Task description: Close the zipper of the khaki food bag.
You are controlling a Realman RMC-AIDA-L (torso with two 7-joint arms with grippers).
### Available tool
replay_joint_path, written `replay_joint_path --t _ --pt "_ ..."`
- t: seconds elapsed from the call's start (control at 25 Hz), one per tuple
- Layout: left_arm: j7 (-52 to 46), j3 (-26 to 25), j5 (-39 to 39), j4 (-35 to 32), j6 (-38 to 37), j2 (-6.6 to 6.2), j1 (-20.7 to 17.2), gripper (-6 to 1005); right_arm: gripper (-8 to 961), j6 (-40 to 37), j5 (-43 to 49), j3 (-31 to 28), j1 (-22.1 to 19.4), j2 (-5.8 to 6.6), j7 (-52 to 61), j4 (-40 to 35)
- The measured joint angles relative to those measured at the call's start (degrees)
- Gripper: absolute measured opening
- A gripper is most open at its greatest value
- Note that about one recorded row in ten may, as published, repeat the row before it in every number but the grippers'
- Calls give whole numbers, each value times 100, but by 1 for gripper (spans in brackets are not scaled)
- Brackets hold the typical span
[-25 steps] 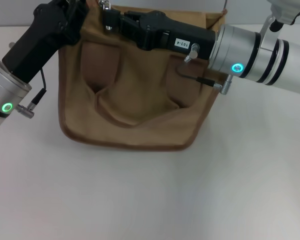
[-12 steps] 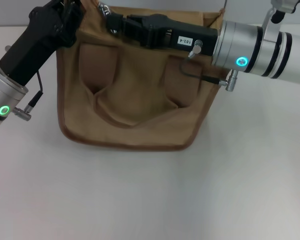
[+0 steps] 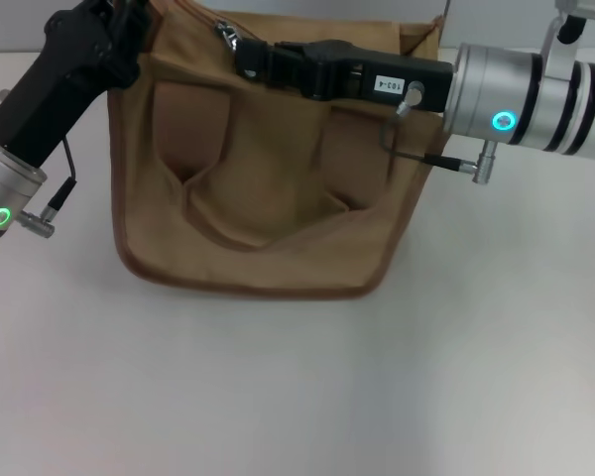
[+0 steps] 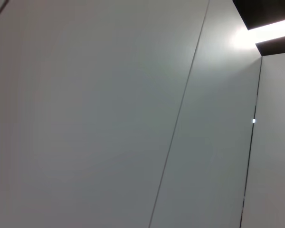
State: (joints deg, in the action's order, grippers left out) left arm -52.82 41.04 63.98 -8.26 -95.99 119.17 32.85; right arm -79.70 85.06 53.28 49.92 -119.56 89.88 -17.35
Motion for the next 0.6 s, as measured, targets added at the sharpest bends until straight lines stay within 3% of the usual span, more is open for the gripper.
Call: replay_joint_path --t 0.6 --pt "-8 -330 -9 -38 51 -31 -200 78 1 -344 -38 -127 -817 33 313 -502"
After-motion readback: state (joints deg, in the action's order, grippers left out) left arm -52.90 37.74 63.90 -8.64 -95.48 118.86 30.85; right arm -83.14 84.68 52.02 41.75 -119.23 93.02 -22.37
